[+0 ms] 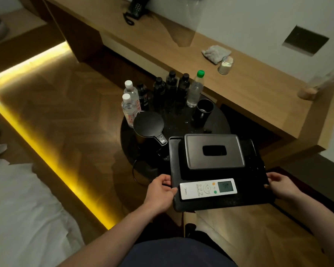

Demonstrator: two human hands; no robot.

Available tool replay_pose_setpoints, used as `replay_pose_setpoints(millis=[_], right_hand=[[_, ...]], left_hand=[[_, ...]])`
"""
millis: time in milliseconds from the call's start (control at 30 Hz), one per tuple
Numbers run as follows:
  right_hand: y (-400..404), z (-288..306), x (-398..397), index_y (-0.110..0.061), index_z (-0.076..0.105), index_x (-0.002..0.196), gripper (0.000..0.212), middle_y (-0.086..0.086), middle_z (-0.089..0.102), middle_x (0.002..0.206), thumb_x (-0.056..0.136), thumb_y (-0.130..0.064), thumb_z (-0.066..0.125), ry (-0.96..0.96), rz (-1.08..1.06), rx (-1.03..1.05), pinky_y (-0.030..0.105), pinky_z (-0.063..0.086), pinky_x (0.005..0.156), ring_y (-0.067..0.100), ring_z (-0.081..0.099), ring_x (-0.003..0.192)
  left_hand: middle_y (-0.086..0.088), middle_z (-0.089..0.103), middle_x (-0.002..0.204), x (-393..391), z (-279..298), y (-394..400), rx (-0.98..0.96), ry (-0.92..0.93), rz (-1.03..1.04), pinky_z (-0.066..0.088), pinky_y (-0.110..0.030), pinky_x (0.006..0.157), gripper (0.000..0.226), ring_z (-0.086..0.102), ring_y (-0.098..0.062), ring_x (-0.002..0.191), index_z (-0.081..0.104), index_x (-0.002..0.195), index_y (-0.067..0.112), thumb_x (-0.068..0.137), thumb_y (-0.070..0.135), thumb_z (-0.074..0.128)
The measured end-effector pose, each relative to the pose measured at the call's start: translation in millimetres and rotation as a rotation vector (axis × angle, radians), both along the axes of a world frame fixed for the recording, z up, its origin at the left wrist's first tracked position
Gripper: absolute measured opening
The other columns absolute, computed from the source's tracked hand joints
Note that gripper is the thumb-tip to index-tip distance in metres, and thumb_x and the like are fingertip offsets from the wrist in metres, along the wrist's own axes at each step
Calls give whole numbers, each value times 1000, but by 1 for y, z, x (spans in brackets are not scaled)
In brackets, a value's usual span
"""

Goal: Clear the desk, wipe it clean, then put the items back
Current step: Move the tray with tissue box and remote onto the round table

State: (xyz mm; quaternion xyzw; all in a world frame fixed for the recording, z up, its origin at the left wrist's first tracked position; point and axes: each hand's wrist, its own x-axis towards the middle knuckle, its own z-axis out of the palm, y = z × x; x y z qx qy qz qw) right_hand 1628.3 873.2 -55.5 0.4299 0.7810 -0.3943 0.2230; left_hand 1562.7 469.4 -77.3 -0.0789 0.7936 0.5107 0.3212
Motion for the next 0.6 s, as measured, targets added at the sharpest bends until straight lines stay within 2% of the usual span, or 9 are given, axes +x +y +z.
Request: replay_pose_setpoints(millis=[167,267,333,400,467,600], right_hand=[[36,-20,-11,-6,60,123,22,20,65,103,107,-4,44,-27,67,-9,35,45,65,28,60,80],[59,-30,-20,-8,60,122,20,18,65,103,106,-5,47,-39,121,-6,34,48,62,26,63,81],[72,-41,-27,-11,60,122,20,15,66,107,105,-7,51,-28,142,3,37,53,68,27,65,90],[79,-51,-34,-14,61,120,19,14,67,110,104,-9,54,-8,165,32,47,59,83,30,66,100],[84,-61,-40,-14,60,118,18,14,66,109,103,-7,55,-10,172,34,54,57,93,32,66,102],[88,-81,-48,-15,60,113,18,14,65,106,100,-3,56,-41,178,14,52,57,87,30,66,93]], left_hand=[[0,73,101,19,-19,35,-45,-17,105,60,-24,82,27,73,-10,85,65,113,20,91,8,75],[0,73,101,26,-30,54,-67,-37,139,58,-22,82,26,74,-10,85,65,111,20,90,7,75],[0,73,103,28,-38,64,-79,-48,144,57,-20,79,26,73,-10,85,65,109,21,90,7,75],[3,72,101,28,-45,73,-102,-54,163,52,-14,70,26,72,-7,84,63,106,23,90,6,74],[4,72,98,26,-50,81,-135,-55,185,49,-13,68,25,70,-8,83,63,103,25,90,7,73],[4,69,91,13,-64,89,-182,-74,213,50,-19,75,21,64,-9,79,64,96,23,89,7,75]])
